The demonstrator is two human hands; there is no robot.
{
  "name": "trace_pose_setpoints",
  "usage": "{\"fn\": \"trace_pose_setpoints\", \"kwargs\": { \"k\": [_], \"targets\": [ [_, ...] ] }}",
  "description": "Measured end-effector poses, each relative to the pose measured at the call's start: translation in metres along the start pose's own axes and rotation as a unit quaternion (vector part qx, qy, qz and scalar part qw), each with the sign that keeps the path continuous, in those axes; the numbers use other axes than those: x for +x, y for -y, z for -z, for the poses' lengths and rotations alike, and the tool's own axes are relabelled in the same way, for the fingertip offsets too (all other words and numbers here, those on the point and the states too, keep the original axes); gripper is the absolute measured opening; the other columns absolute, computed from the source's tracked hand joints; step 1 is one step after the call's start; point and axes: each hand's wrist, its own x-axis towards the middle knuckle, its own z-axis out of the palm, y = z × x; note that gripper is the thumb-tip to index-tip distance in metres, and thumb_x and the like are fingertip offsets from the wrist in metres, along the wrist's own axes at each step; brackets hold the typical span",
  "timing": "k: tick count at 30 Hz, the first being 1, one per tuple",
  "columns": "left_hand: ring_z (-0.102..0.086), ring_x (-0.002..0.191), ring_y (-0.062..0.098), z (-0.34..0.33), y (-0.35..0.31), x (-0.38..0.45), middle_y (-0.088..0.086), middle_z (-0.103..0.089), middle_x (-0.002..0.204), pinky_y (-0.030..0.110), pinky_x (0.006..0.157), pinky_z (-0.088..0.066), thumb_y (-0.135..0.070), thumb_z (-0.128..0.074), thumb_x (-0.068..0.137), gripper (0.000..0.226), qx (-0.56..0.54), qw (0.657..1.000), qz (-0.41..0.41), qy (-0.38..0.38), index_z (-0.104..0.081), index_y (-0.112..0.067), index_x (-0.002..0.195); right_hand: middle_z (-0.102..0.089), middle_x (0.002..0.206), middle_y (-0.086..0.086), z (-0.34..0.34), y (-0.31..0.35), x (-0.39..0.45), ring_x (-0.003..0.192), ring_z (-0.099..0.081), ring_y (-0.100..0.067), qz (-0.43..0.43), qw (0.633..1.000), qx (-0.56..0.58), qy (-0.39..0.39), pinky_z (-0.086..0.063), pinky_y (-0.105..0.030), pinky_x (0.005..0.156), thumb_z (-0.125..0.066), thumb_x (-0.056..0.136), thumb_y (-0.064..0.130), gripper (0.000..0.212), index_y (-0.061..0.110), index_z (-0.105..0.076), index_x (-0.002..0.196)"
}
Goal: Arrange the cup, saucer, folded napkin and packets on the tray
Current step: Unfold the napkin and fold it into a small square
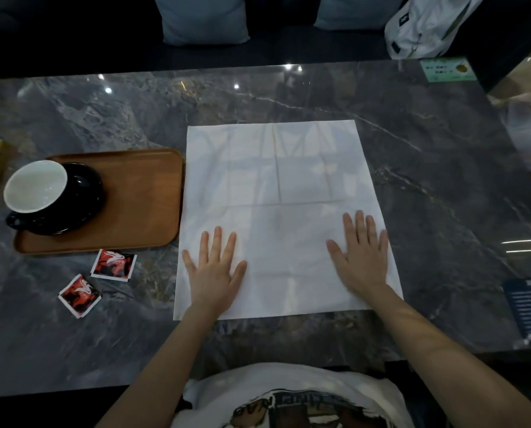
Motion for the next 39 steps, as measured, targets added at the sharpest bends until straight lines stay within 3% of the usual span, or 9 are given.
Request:
{"fn": "trace_pose_setpoints", "kwargs": {
  "k": [5,9,19,24,26,28,33,36,39],
  "targets": [
    [0.005,0.143,0.020,0.001,-0.017,0.001,0.004,-0.003,0.157,0.049,0.114,0.003,-0.042,-0.024,0.095,0.057,-0.041,0.998,-0.020,-0.035,-0.009,-0.020,0.146,-0.005,0.158,-0.003,0.004,0.038,-0.011,0.144,0.003,-0.016,0.072,0.997,0.029,-0.006,0.012,-0.037,0.113,-0.015,0.093,0.043,0.061,0.018,-0.004,0.147],
    [0.015,0.139,0.014,-0.007,-0.034,0.002,-0.004,0.011,0.151,0.038,0.113,0.008,-0.042,-0.019,0.096,0.056,-0.067,0.994,-0.085,-0.025,0.008,-0.022,0.141,-0.015,0.157,-0.003,-0.008,0.084,-0.030,0.144,-0.006,-0.016,0.183,0.982,0.042,0.009,0.005,-0.036,0.114,-0.026,0.095,0.037,0.057,0.017,-0.013,0.146],
    [0.013,0.139,0.014,-0.010,-0.032,0.005,-0.005,0.010,0.150,0.036,0.113,0.007,-0.044,-0.019,0.096,0.057,-0.049,0.995,-0.084,-0.014,0.009,-0.024,0.141,0.008,0.152,0.006,-0.015,0.052,-0.027,0.144,0.002,-0.014,0.118,0.993,0.027,0.006,0.006,-0.039,0.115,-0.024,0.097,0.036,0.057,0.024,0.008,0.143],
    [-0.012,0.143,0.022,0.000,-0.034,0.005,0.001,-0.010,0.155,0.040,0.115,-0.009,-0.045,-0.024,0.095,0.057,-0.060,0.994,-0.084,-0.016,-0.013,-0.020,0.145,-0.029,0.152,-0.008,-0.003,0.058,-0.022,0.141,-0.023,-0.023,0.110,0.992,0.061,-0.014,-0.007,-0.044,0.116,-0.037,0.094,0.029,0.052,0.014,-0.028,0.143],
    [-0.042,0.128,0.029,0.015,-0.036,0.015,0.010,-0.044,0.143,0.041,0.104,-0.034,-0.043,-0.029,0.092,0.053,-0.058,0.992,-0.096,-0.050,-0.043,-0.014,0.133,-0.053,0.133,-0.014,0.008,0.060,-0.011,0.124,-0.046,-0.029,0.114,0.989,0.077,-0.053,-0.023,-0.047,0.112,-0.048,0.089,0.021,0.039,0.009,-0.052,0.125],
    [-0.056,0.103,0.031,0.036,-0.038,0.037,0.012,-0.063,0.115,0.039,0.085,-0.041,-0.040,-0.030,0.089,0.046,-0.044,0.992,-0.097,-0.063,-0.060,-0.011,0.109,-0.064,0.108,-0.014,0.022,0.062,0.007,0.101,-0.057,-0.031,0.113,0.989,0.081,-0.058,-0.037,-0.042,0.096,-0.050,0.087,0.015,0.023,0.006,-0.063,0.102],
    [-0.057,0.080,0.038,0.077,-0.047,0.102,0.016,-0.063,0.078,0.038,0.068,-0.034,-0.023,-0.033,0.096,0.033,-0.081,0.990,-0.091,-0.074,-0.054,-0.009,0.075,-0.067,0.086,-0.013,0.058,0.077,0.070,0.079,-0.059,-0.032,0.125,0.987,0.095,0.020,-0.043,-0.037,0.067,-0.042,0.091,0.019,0.023,0.005,-0.061,0.088],
    [-0.056,0.103,0.036,0.079,-0.055,0.130,0.018,-0.065,0.107,0.042,0.084,-0.041,-0.019,-0.042,0.094,0.027,-0.119,0.982,-0.103,-0.107,-0.060,-0.004,0.108,-0.069,0.094,-0.012,0.070,0.087,0.109,0.084,-0.060,-0.029,0.152,0.981,0.119,0.020,-0.044,-0.035,0.068,-0.041,0.092,0.018,0.024,0.007,-0.062,0.096],
    [-0.029,0.137,0.028,0.061,-0.065,0.143,0.012,-0.036,0.148,0.041,0.111,-0.024,-0.028,-0.040,0.095,0.049,-0.115,0.985,-0.104,-0.078,-0.034,-0.007,0.138,-0.066,0.110,-0.011,0.074,0.099,0.147,0.100,-0.057,-0.027,0.170,0.977,0.126,0.011,-0.047,-0.038,0.080,-0.039,0.094,0.013,0.027,0.009,-0.061,0.109]
  ]
}}
